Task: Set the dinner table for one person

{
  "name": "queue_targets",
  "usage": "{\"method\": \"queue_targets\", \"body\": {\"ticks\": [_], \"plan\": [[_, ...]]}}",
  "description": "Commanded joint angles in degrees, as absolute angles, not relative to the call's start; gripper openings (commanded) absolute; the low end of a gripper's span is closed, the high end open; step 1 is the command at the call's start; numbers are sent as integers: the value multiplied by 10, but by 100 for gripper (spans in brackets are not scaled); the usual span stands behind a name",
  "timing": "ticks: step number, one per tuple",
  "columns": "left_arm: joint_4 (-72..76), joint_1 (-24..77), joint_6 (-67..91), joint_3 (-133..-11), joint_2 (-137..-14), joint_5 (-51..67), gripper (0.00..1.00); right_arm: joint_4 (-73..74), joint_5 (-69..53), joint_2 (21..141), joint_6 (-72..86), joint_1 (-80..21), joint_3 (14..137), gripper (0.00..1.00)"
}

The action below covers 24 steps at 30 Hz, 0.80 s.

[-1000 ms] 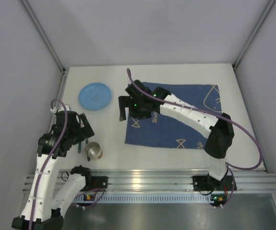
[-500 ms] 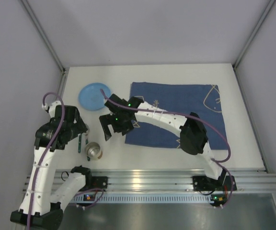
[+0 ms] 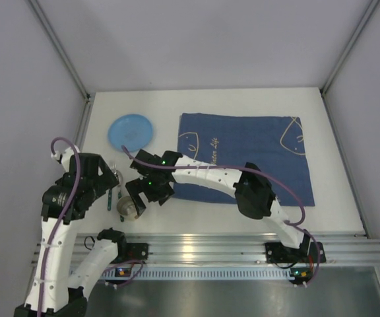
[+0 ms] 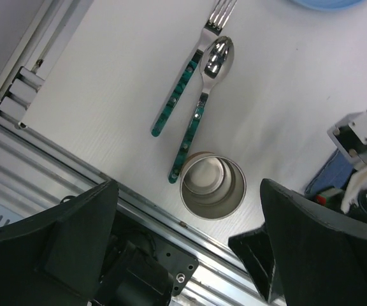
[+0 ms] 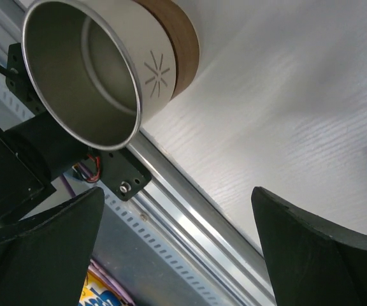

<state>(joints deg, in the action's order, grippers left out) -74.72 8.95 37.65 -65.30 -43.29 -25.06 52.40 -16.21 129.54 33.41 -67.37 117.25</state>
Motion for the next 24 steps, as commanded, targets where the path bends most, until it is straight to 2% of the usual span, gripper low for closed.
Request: {"method": "queue_targets", "body": {"ticks": [1,8,16,21,24], "plan": [[-747,90,377,-648,-414,-224,98,498,-163,1316,347,-670,1221,99],[-766,91,372,-652,-393,-213,98,431,-199,1332,388,-669,1226,99],[-776,90,366,-664,-384,-206,98,417,-132,1360,422,-668,1237,98],[-780,90,354,-678,-386,-207,98,426,-84,1378,435,-667,1245,87],[-780,91,351,-681,-387,-205,98,442,-42,1386,428,-667,1260,68]]}}
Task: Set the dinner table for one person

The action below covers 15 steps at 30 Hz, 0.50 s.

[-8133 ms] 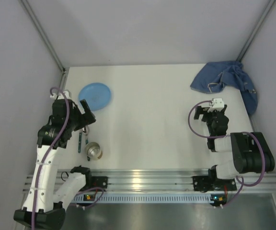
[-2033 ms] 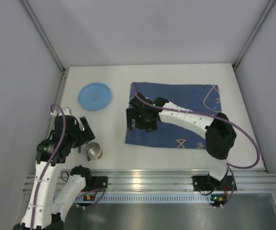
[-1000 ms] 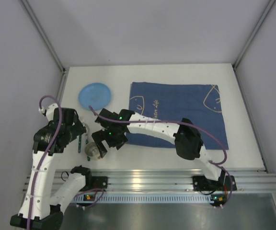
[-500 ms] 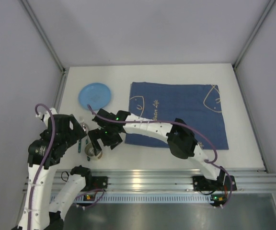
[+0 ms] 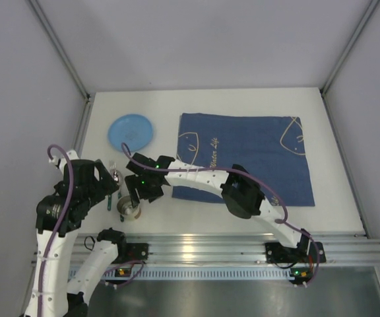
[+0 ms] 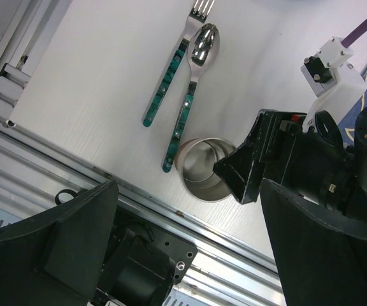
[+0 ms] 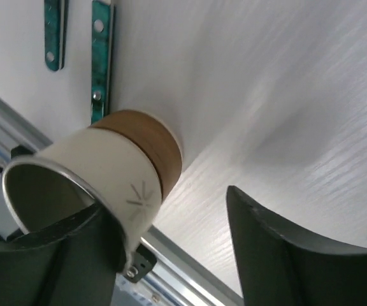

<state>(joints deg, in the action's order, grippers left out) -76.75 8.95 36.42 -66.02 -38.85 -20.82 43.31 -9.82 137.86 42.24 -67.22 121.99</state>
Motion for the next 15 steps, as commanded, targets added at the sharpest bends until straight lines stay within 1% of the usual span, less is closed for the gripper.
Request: {"method": "queue_targets", "body": {"ticks": [1,2,3,4,5,6,8,9,11,12,13,14,15], "plan": [[-780,90,350,-680,-387,-204,98,446,-31,1390,425,-667,1266,60],[-779,91,348,-679,-385,-201,98,450,-28,1393,423,-668,1273,42],[-778,90,346,-679,-384,-200,98,456,-26,1396,419,-667,1287,34],[-778,90,345,-678,-382,-200,98,460,-25,1397,418,-668,1292,29],[-776,91,344,-678,-381,-200,98,461,-24,1396,417,-667,1296,18],[-772,91,341,-676,-380,-199,98,461,-24,1392,414,-665,1302,12],[-767,91,335,-673,-378,-198,98,461,-21,1374,412,-659,1303,3],[-761,91,332,-672,-379,-197,98,461,-19,1364,409,-654,1296,0],[-757,91,324,-672,-379,-194,98,461,-12,1323,404,-631,1282,0],[-752,91,321,-672,-381,-190,98,461,-5,1303,403,-620,1248,0],[-749,91,317,-671,-382,-187,98,461,15,1258,403,-605,1226,0],[-745,91,311,-670,-384,-185,98,461,25,1233,401,-572,1180,0],[-738,91,309,-668,-386,-178,98,460,45,1184,394,-551,1156,0]]}}
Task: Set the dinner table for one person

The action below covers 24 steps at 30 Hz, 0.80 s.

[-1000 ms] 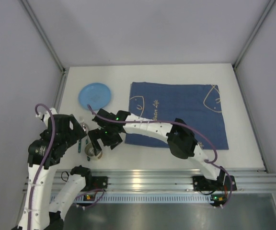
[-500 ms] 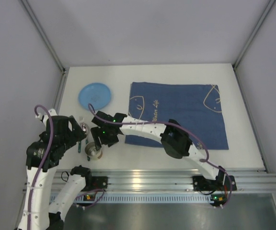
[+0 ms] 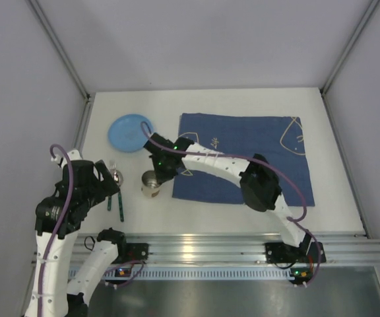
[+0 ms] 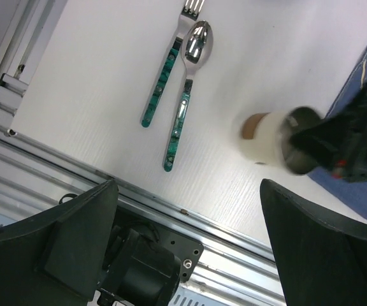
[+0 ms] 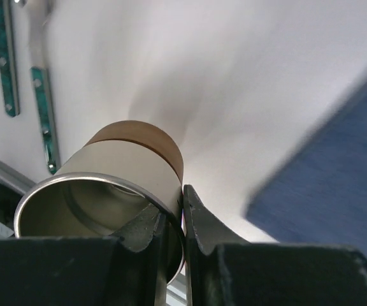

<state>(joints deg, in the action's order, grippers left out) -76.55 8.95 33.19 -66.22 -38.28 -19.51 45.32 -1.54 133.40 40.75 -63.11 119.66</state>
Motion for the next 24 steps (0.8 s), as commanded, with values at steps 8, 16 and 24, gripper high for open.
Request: {"method": "queue_targets", "body": {"ticks": [8,16,24], "plan": [[-691,91,276,-641,-400,-113,97,475,117,1052,284,-264,1060,0],[-660,91,278,-623,-427,-100,97,553,168,1169,235,-103,1163,0],[-625,90,283,-618,-479,-98,97,579,199,1214,281,-11,1163,0]]}}
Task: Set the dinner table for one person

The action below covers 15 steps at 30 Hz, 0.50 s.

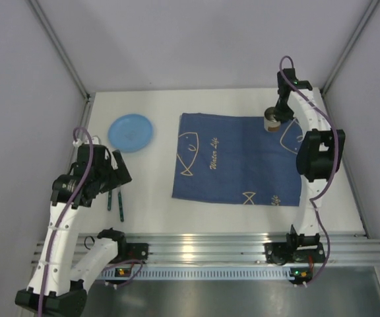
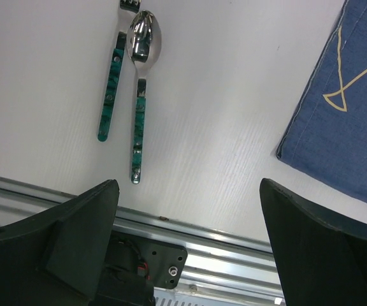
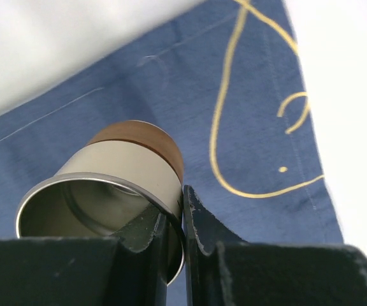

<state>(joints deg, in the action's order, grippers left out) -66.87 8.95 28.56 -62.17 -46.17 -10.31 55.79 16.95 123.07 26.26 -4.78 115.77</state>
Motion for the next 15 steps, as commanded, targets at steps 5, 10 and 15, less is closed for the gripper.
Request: {"method": "queue_targets", "body": {"ticks": [5,10,15], "plan": [[-594,91,280,-623,-518,-97,97,553,169,1223,282,37,1115,0],[-569,91,271,-628,-549,-96,98,529,129,1228,278,42,1093,4],[-543,103,266,-651,-607,-87,98,508,107,1200,286,42,1060,50]]}}
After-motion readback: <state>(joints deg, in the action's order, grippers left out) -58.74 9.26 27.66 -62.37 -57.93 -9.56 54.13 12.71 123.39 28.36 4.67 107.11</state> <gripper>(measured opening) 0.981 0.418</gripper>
